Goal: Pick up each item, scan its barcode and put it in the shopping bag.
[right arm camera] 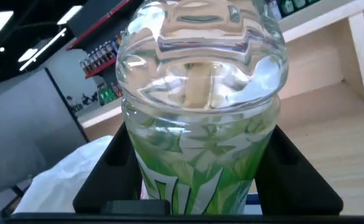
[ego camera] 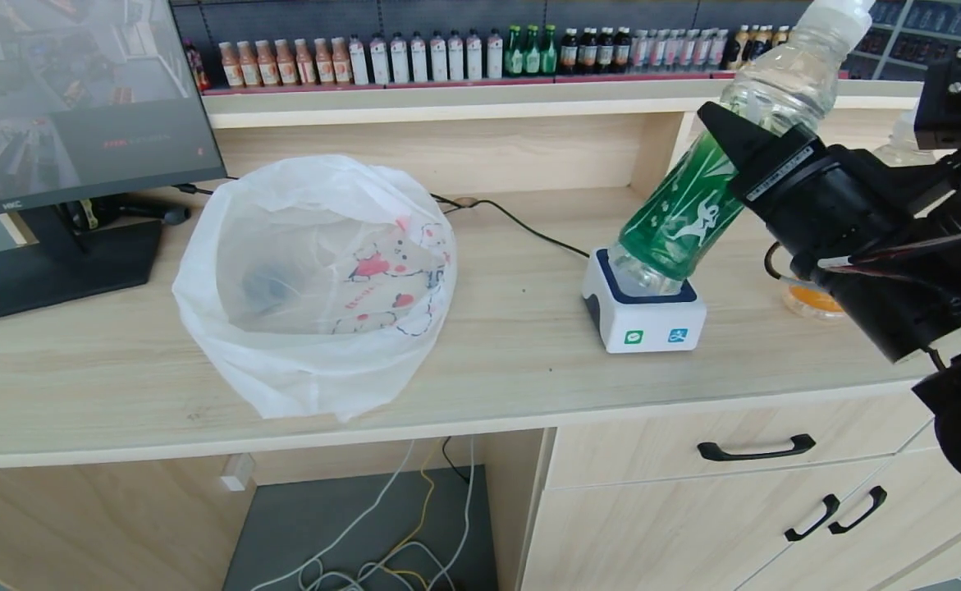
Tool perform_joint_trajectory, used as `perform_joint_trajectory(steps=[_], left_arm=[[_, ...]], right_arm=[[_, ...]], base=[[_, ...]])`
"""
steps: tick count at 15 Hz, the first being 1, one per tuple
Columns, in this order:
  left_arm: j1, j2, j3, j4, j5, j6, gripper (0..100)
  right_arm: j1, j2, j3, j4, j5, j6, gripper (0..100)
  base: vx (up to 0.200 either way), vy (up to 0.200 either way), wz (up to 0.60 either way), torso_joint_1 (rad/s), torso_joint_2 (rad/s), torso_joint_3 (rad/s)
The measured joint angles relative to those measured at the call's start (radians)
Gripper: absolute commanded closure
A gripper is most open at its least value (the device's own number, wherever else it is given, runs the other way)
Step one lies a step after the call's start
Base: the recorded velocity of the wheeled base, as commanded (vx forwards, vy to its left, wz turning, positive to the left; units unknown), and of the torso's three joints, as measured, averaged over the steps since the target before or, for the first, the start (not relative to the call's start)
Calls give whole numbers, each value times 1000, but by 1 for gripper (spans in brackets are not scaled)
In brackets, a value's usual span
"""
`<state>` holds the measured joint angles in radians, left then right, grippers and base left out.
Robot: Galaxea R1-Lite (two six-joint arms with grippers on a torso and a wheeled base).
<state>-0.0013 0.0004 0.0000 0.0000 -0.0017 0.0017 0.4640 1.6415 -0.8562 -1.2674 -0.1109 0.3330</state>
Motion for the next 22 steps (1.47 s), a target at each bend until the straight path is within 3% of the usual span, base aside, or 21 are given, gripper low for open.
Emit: perform_joint_trajectory(steps=[3,5,10,16,22], left_arm=[[0,0,0,0,0,0,0],[-1,0,0,0,0,0,0],[0,0,0,0,0,-2,0],[0,0,0,0,0,-1,0],[0,0,0,0,0,-1,0]], right_arm=[[27,-43,3,-9,47,-330,100],[34,-71,20,-70,52,-436,100],[39,-78,150,-272,95,-459,100],[-1,-36,147,-294,130,-466,100],[-14,-18,108,-300,128,-437,100]], base=[[0,0,0,0,0,0],[0,0,0,0,0,0],[0,0,0,0,0,0],[0,0,0,0,0,0],[0,200,0,-1,2,2]])
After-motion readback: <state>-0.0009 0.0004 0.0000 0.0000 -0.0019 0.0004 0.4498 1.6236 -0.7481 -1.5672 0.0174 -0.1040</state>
